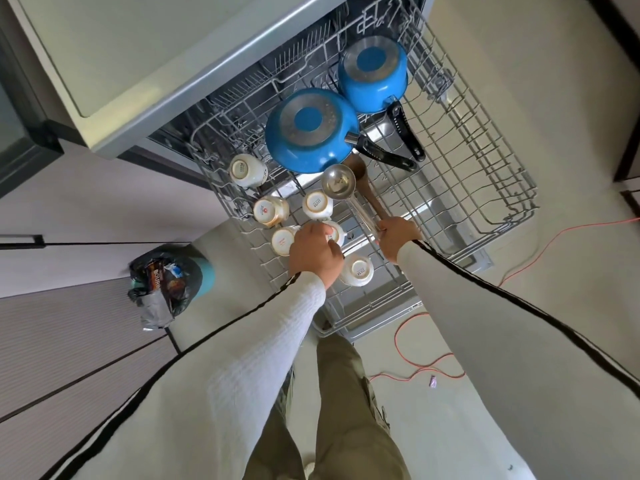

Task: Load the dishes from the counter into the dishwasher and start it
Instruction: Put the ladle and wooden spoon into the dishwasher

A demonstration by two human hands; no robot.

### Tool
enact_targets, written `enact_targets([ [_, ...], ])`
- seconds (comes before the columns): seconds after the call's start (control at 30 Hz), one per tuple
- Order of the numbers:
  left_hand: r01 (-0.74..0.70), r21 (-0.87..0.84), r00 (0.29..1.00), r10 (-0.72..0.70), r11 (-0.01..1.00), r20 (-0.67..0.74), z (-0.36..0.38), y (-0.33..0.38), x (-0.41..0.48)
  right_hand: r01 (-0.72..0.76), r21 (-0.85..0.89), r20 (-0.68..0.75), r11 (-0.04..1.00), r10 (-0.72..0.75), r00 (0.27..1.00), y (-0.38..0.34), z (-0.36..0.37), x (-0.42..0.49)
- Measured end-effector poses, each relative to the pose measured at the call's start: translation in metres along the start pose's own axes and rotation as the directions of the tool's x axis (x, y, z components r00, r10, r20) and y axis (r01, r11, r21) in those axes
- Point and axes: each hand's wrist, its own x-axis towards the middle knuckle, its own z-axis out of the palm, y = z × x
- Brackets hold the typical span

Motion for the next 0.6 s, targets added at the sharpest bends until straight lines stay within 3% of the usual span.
enact_targets([
  [0.07, -0.062, 0.13, 0.998, 0.063, 0.99, -0.009, -0.001, -0.003, -0.004, -0.011, -0.064, -0.054, 0.998, 0.008, 0.999, -0.002, 0.002, -0.003],
  [0.2, -0.176, 0.371, 0.98, 0.199, 0.912, -0.025, -0.004, -0.021, -0.016, -0.07, -0.034, -0.176, 0.997, 0.063, 0.982, -0.001, 0.011, -0.012],
  [0.33, -0.23, 0.583, 0.97, 0.23, 0.78, 0.075, -0.01, -0.046, -0.023, -0.068, -0.081, -0.213, 0.994, 0.049, 0.976, 0.003, 0.017, -0.018],
  [0.47, -0.271, 0.683, 0.962, 0.208, 0.679, 0.175, -0.018, -0.068, -0.032, -0.048, -0.099, -0.186, 0.994, 0.029, 0.982, 0.003, 0.025, -0.025],
  [0.6, -0.274, 0.715, 0.962, 0.179, 0.644, 0.207, -0.027, -0.084, -0.043, -0.05, -0.07, -0.226, 0.996, 0.033, 0.974, -0.002, 0.033, -0.033],
])
